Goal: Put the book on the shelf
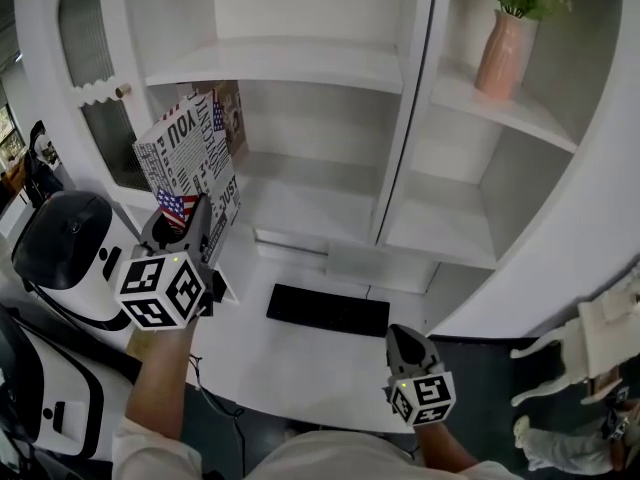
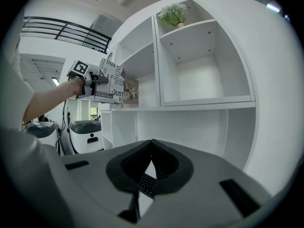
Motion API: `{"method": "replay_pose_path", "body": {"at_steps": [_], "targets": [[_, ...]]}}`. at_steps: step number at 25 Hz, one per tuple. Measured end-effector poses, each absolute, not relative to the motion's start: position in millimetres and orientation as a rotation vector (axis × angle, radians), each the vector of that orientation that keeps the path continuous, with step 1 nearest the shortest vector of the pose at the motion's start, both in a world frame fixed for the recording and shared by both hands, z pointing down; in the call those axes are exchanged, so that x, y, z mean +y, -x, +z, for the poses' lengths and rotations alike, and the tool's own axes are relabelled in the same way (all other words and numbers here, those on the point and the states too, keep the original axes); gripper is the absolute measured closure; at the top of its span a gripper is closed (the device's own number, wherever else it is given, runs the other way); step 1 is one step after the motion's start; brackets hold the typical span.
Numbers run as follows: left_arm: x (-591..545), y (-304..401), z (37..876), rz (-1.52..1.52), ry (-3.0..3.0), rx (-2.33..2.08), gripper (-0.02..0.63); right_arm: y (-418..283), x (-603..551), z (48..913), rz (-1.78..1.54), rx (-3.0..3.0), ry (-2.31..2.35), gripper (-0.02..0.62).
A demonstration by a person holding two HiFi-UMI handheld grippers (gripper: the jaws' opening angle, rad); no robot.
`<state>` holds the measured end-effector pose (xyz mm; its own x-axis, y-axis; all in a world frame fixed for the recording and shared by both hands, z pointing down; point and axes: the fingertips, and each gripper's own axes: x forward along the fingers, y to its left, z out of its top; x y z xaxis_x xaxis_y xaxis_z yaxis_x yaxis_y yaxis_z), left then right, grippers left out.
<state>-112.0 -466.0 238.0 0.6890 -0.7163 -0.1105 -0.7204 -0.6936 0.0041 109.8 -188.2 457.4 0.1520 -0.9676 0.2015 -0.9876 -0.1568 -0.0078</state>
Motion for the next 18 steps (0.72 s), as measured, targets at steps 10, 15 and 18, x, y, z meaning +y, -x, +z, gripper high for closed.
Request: {"method": "replay_pose_path", "body": {"at_steps": [10,15,18], "targets": [[-498.3,90.8,236.3,0.176,2.879,1.203,0.457,-127.6,-174.4,464.1,0.274,-1.855,-2.362,0.592],[-513.8,83.3,239.7,0.167,2.880,1.208,0.456,-132.3,-169.3,466.7,0.286,-1.821,-2.386,0.592],[-523.8,80.0,244.3,0.157,2.886,1.216,0.456,-134.6,-166.8,467.8,0.291,-1.802,-2.398,0.592]]}}
